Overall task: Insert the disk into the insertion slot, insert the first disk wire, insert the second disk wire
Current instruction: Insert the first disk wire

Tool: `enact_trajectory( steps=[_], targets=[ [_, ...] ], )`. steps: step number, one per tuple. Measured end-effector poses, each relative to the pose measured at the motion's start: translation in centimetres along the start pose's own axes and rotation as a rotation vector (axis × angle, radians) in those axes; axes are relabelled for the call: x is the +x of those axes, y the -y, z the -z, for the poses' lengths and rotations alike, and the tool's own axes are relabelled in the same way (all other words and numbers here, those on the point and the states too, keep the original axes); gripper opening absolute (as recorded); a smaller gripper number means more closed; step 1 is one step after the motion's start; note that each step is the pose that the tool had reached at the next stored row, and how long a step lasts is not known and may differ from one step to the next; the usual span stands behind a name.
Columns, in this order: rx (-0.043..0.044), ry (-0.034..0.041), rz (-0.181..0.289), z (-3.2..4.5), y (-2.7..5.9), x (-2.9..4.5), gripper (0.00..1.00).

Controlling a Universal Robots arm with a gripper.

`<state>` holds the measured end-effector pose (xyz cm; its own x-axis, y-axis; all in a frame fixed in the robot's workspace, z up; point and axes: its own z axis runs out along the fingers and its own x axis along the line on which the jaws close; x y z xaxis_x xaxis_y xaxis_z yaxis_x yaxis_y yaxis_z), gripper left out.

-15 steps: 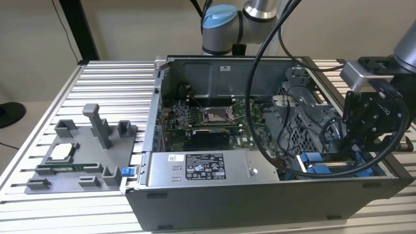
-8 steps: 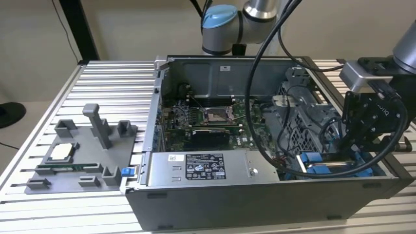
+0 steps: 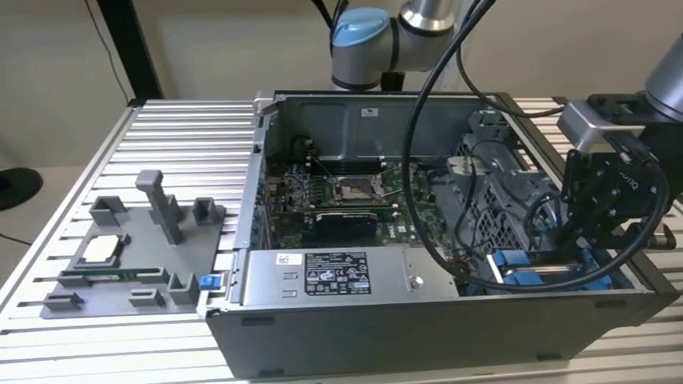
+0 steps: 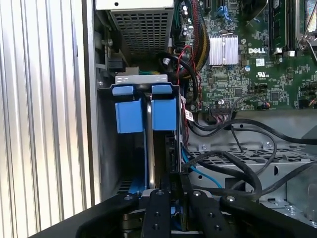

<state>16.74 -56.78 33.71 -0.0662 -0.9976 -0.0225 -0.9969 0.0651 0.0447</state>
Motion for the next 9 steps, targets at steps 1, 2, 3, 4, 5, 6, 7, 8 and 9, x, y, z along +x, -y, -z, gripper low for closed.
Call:
enact_trajectory(
  steps=[1,2,3,4,5,6,7,8,9],
  targets=[
    [0.0000,0.0002,0.000,0.02,0.00,0.00,0.00],
    [-0.0001,0.0003,0.000,0.08,0.00,-0.01,0.00],
    [-0.0001,0.0008,0.000,0.14,-0.01,-0.01,0.00],
    [-0.0002,0.0012,0.000,0.22,-0.01,-0.01,0.00],
    [-0.0003,0.0010,0.000,0.29,-0.01,-0.01,0.00],
    [-0.0002,0.0002,0.000,0.41,-0.02,-0.01,0.00],
    [-0.0002,0.0006,0.000,0.44,-0.02,-0.01,0.00],
    [-0.0002,0.0009,0.000,0.44,-0.02,-0.01,0.00],
    [-0.0002,0.0008,0.000,0.44,-0.02,-0.01,0.00]
  ],
)
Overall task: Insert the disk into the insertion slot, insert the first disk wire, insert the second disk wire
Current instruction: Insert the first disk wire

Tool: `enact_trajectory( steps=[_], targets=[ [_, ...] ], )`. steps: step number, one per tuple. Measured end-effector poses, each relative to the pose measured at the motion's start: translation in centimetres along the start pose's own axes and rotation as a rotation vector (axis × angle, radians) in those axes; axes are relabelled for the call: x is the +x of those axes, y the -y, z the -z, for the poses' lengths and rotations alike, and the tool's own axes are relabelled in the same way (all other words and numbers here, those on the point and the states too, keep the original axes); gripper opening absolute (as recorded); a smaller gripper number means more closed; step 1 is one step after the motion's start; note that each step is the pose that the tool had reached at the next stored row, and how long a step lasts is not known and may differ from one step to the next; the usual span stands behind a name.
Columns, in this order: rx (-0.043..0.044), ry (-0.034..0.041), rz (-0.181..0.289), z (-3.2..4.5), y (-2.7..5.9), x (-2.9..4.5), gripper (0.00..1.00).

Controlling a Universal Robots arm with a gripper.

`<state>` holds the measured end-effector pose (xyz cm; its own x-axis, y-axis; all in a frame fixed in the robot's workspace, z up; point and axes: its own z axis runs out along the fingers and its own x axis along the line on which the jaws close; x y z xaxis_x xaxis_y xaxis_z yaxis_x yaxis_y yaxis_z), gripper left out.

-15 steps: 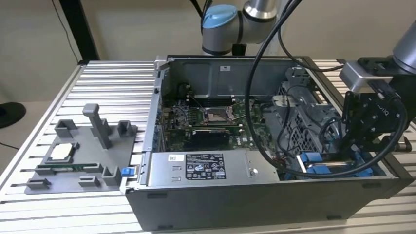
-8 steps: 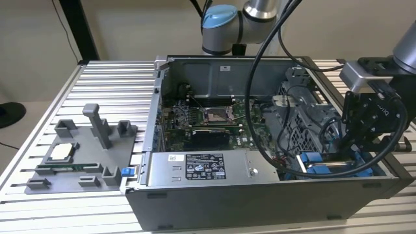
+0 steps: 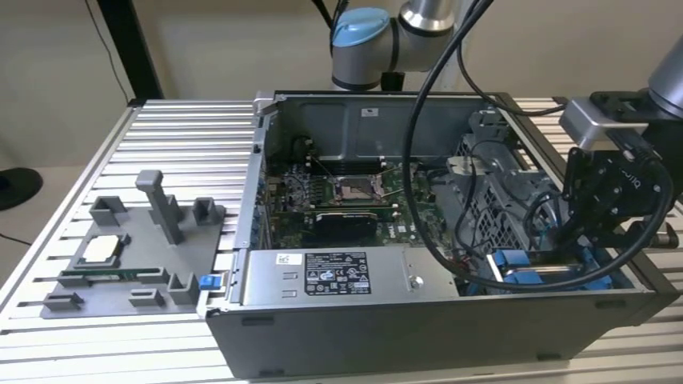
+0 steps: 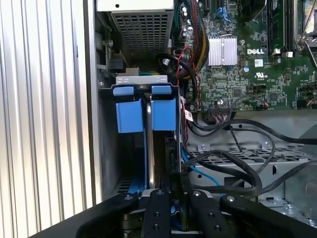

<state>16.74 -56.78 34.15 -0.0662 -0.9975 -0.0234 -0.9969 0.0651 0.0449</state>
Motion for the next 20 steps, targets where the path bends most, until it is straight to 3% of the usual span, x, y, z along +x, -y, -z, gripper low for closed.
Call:
enact_trajectory(
  steps=[20],
  targets=[
    [0.0097,0.0034,0.002,-0.56,0.00,-0.04,0.00]
  ],
)
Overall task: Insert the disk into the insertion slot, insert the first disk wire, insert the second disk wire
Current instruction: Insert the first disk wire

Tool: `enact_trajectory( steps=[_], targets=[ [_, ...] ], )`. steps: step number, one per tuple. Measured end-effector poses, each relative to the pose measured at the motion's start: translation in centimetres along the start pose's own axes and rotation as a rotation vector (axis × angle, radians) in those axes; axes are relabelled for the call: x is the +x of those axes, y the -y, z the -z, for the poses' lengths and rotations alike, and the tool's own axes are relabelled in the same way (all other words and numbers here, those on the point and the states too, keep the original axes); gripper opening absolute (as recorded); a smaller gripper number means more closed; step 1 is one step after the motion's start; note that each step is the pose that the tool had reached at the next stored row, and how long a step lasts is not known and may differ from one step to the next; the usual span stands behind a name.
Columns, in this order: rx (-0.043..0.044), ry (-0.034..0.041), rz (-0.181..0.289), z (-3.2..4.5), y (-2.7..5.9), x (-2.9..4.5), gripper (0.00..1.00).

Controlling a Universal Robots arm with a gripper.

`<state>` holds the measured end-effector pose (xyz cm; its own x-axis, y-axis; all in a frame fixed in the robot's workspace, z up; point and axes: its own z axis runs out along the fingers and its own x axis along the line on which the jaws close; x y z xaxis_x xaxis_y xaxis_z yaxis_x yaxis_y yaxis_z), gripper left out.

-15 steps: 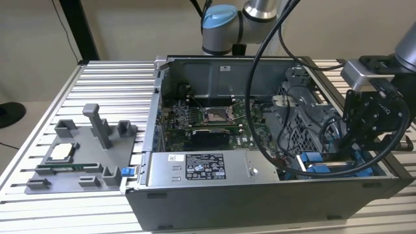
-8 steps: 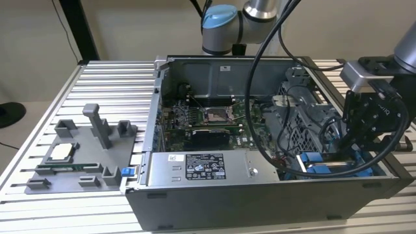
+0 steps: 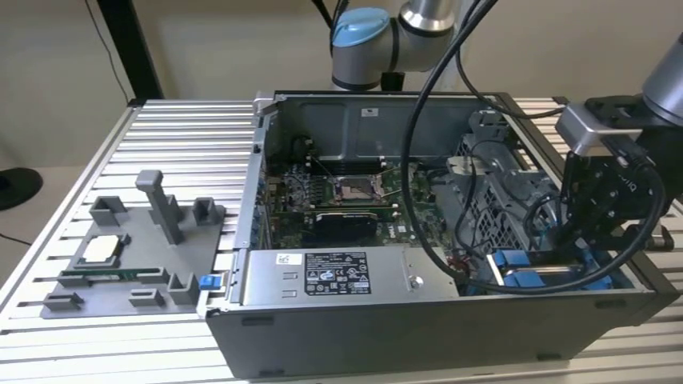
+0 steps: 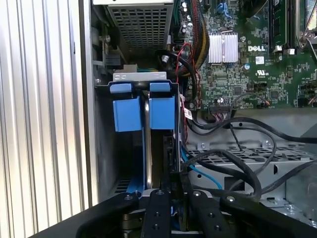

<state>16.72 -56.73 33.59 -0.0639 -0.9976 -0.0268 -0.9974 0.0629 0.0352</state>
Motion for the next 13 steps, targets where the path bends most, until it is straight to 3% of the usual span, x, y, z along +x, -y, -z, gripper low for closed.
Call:
enact_trajectory(
  steps=[9,10,12,13],
  targets=[
    [0.0001,-0.0007,0.000,-0.77,0.01,0.01,0.00],
    [-0.0002,0.0004,0.000,-0.82,0.00,0.02,1.00],
    [-0.0002,0.0025,0.000,-0.84,0.01,0.04,1.00],
    [-0.0005,0.0023,0.000,-0.46,-0.01,0.03,1.00]
  ],
)
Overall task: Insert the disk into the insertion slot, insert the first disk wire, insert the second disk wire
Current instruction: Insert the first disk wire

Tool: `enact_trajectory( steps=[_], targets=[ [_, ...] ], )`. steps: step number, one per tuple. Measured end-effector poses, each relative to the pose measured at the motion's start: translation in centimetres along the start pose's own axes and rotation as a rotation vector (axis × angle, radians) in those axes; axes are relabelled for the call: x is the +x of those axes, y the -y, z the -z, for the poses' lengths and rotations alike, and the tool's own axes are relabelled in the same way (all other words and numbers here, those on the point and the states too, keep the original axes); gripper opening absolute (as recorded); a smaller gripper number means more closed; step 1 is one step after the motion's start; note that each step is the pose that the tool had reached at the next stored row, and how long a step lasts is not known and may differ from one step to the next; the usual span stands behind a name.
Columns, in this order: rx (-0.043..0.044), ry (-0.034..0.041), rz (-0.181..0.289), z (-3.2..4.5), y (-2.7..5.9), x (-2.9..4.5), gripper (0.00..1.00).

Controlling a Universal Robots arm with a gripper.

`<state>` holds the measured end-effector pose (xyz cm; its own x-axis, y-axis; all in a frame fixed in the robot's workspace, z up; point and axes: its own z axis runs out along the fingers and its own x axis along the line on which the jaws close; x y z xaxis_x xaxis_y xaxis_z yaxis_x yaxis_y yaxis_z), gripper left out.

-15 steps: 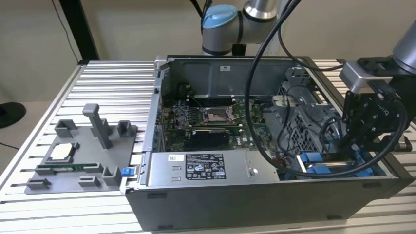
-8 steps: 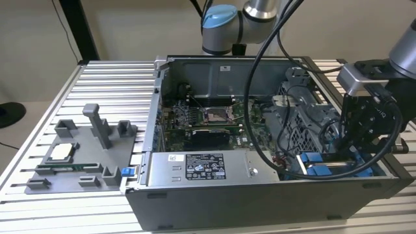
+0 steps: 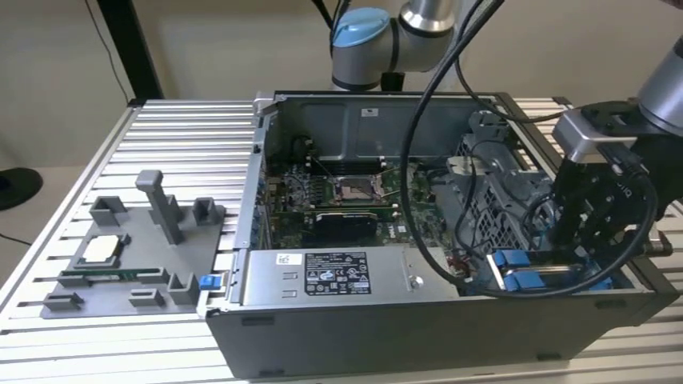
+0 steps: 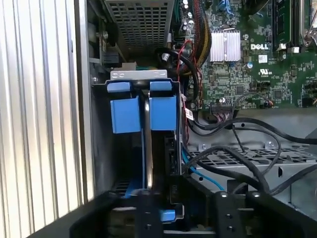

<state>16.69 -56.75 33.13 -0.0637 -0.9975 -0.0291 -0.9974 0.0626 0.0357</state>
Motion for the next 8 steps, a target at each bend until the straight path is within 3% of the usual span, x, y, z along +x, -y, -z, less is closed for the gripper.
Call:
enact_trajectory(
  steps=[8],
  targets=[
    [-0.0002,-0.0015,0.000,3.61,-0.13,-0.12,1.00]
  ],
)
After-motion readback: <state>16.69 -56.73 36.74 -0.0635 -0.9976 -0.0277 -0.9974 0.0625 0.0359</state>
